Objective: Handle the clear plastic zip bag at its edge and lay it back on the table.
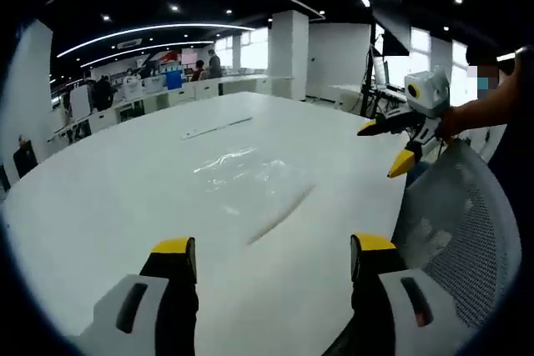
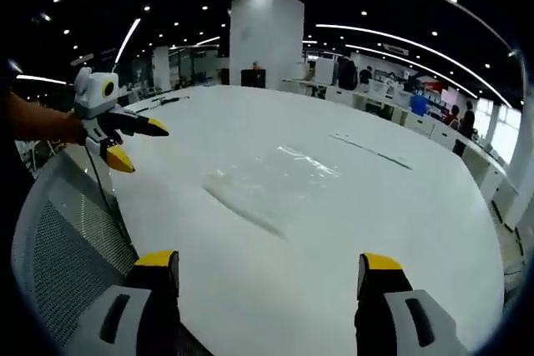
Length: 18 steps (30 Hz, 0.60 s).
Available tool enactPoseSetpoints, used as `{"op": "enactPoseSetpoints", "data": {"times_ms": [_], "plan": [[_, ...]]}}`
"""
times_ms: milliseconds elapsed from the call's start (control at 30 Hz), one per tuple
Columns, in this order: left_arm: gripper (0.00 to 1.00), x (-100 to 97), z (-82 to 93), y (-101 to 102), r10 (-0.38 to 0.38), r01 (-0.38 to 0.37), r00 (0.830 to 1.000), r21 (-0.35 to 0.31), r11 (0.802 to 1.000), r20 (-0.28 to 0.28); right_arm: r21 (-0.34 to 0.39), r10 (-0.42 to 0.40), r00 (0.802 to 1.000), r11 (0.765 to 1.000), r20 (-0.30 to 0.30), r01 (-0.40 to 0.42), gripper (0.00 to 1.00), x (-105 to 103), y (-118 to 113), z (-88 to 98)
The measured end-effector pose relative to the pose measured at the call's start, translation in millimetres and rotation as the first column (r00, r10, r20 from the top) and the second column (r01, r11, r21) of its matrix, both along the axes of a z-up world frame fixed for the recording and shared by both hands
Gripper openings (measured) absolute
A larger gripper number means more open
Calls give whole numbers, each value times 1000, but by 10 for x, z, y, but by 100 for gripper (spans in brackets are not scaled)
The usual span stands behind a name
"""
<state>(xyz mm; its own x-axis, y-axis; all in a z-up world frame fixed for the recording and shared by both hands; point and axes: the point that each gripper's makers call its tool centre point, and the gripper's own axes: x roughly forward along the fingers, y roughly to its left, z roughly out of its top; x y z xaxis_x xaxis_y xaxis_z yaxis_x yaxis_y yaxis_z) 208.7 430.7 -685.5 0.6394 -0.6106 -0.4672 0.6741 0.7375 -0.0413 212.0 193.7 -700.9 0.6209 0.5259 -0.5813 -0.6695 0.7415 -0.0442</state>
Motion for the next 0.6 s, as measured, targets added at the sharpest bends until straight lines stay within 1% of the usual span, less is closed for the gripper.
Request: {"op": "enactPoseSetpoints", "data": {"times_ms": [100, 200, 300, 433, 600], "plan": [[84, -124, 29, -16, -12, 12, 1000, 11, 1000, 13, -6, -6, 1000, 1000, 15, 6, 95, -80, -77, 32], [90, -209, 63, -24, -7, 7, 1000, 6, 1000, 25, 1, -15, 1000, 1000, 26, 15, 100, -133, -120, 53], [94, -279, 90, -27, -6, 7, 999, -8, 1000, 36, 2, -14, 999, 1000, 47, 14, 100, -191, -157, 75], [98, -323, 118, -12, -6, 8, 999, -44, 999, 38, 13, -43, 998, 999, 42, 43, 100, -255, -172, 78], [99, -371, 136, -26, -1, 4, 999, -57, 998, 45, 39, -71, 996, 997, 49, 70, 100, -287, -185, 54]]}}
